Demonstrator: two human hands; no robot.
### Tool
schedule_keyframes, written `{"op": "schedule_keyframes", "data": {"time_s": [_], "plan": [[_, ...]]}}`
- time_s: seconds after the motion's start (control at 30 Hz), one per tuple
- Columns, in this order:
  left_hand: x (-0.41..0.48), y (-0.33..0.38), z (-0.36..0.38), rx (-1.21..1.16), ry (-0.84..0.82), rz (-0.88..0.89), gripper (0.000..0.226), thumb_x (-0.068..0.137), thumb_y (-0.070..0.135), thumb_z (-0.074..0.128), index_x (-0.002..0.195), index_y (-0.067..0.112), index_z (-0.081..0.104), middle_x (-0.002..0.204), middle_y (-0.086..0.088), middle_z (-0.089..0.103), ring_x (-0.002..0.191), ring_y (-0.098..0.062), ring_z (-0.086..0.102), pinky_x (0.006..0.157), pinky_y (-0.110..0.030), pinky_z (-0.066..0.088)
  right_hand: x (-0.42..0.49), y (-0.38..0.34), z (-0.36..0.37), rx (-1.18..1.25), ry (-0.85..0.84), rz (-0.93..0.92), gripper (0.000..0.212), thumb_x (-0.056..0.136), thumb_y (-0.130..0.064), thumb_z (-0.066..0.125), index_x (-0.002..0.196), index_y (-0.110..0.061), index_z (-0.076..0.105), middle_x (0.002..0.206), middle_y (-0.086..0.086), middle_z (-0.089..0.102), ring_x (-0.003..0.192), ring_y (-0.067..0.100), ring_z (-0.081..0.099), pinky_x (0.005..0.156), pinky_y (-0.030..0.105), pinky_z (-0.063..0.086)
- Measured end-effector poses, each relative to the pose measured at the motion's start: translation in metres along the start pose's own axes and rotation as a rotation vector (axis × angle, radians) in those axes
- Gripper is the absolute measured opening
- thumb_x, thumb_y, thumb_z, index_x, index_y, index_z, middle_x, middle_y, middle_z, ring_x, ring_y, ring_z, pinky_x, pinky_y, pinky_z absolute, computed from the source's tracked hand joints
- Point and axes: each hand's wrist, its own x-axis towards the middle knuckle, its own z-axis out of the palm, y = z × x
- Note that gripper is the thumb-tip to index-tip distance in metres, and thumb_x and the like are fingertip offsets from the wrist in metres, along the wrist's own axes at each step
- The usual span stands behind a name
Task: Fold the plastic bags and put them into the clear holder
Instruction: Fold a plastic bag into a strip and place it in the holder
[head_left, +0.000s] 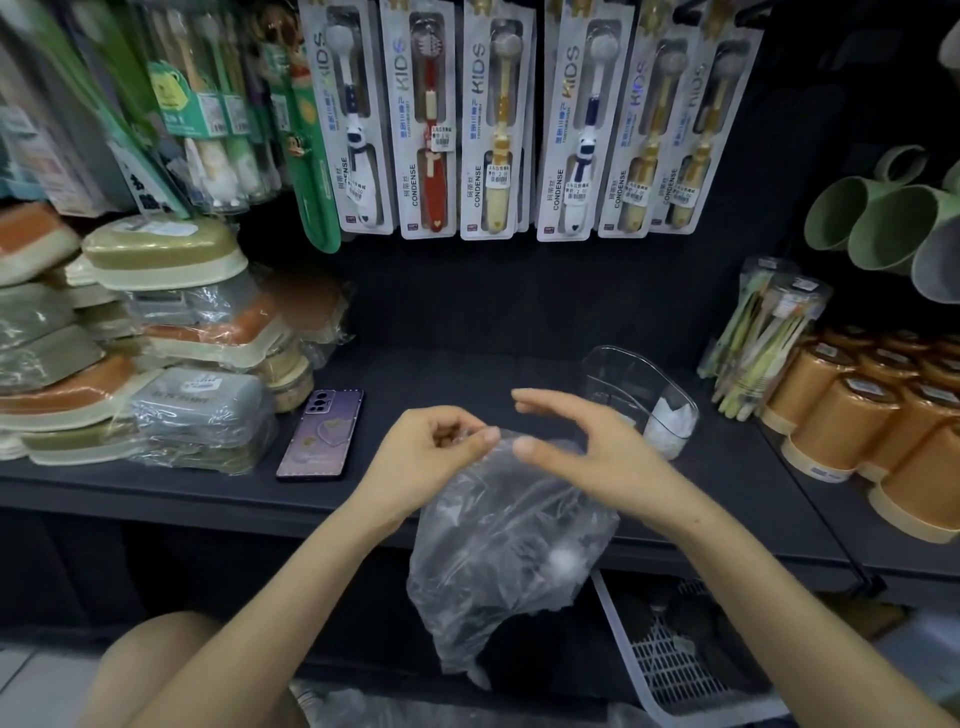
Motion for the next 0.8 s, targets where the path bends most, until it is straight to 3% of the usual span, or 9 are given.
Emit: {"op": "schedule_keyframes", "data": {"time_s": [0.07,0.13,0.27,0.37,0.43,0.5,0.63,0.7,0.8], "plan": [[0.000,0.005,0.006,-0.011,0.042,0.008,0.019,0.086,0.032,0.068,0.081,0.015,0.074,0.071,0.001,0.068,0.069,-0.012,0.061,0.069,-0.030,0.048,0.001,-0.005,0.017,-0.226,0.052,-0.065,0.067,0.066,-0.075,0.060,0.123,-0.042,0.054,0.118,-0.024,0.058,0.116,0.000,0.049,0.105,0.027,0.032],[-0.001,0.008,0.009,-0.058,0.081,0.004,0.028,0.088,0.038,0.064,0.080,0.013,0.074,0.074,-0.003,0.070,0.071,-0.015,0.064,0.071,-0.031,0.049,0.006,-0.004,0.030,-0.248,0.128,-0.069,0.047,0.072,-0.063,0.066,0.110,-0.035,0.060,0.105,-0.022,0.063,0.104,0.003,0.054,0.099,0.028,0.038],[-0.006,0.002,0.002,-0.125,0.107,0.005,0.059,0.082,0.069,0.054,0.091,0.014,0.072,0.088,0.002,0.069,0.080,-0.007,0.061,0.073,-0.021,0.043,0.008,0.005,0.026,0.157,0.180,-0.001,0.001,0.085,-0.022,0.071,0.085,-0.021,0.071,0.085,-0.008,0.072,0.084,0.009,0.067,0.085,0.034,0.052],[-0.013,-0.012,-0.006,-0.128,0.042,-0.049,0.056,0.073,0.073,0.053,0.109,0.032,0.068,0.118,0.010,0.063,0.113,-0.007,0.057,0.100,-0.031,0.044,0.005,0.009,0.018,0.390,0.113,0.083,0.008,0.088,-0.010,0.066,0.091,-0.014,0.072,0.090,0.003,0.074,0.087,0.017,0.070,0.087,0.032,0.054],[-0.019,-0.019,-0.006,-0.180,-0.037,-0.100,0.056,0.073,0.071,0.055,0.117,0.038,0.063,0.125,0.013,0.060,0.121,-0.009,0.054,0.107,-0.038,0.040,0.003,0.013,0.015,0.528,0.089,0.111,0.012,0.090,-0.005,0.062,0.093,-0.013,0.071,0.091,0.007,0.074,0.084,0.019,0.069,0.082,0.031,0.055],[-0.023,-0.021,-0.003,-0.218,-0.063,-0.123,0.053,0.078,0.064,0.061,0.124,0.038,0.059,0.128,0.017,0.058,0.123,-0.003,0.051,0.106,-0.031,0.040,0.003,0.018,0.014,0.611,0.079,0.118,0.012,0.091,-0.004,0.060,0.095,-0.011,0.069,0.087,0.006,0.073,0.079,0.015,0.067,0.074,0.025,0.055],[-0.024,-0.019,0.002,-0.212,-0.025,-0.120,0.053,0.078,0.045,0.061,0.129,0.028,0.054,0.120,0.011,0.059,0.107,0.010,0.054,0.085,-0.007,0.043,0.001,0.026,0.012,0.684,0.048,0.120,0.013,0.090,0.000,0.057,0.100,-0.003,0.065,0.091,0.007,0.072,0.082,0.016,0.068,0.072,0.022,0.054],[-0.020,-0.020,0.001,-0.172,-0.028,-0.132,0.048,0.076,0.045,0.061,0.121,0.029,0.059,0.110,0.011,0.061,0.100,0.006,0.057,0.084,-0.011,0.045,-0.001,0.027,0.011,0.696,0.026,0.113,0.014,0.091,0.002,0.055,0.097,-0.004,0.065,0.090,0.005,0.072,0.082,0.015,0.068,0.072,0.021,0.053],[-0.015,-0.024,0.001,-0.107,-0.076,-0.144,0.013,0.084,0.033,0.067,0.093,0.024,0.069,0.087,0.015,0.066,0.086,-0.001,0.062,0.081,-0.021,0.049,-0.004,0.029,0.007,0.681,-0.014,0.115,0.015,0.090,-0.001,0.057,0.100,-0.008,0.066,0.093,0.005,0.073,0.085,0.015,0.068,0.075,0.022,0.051]]}}
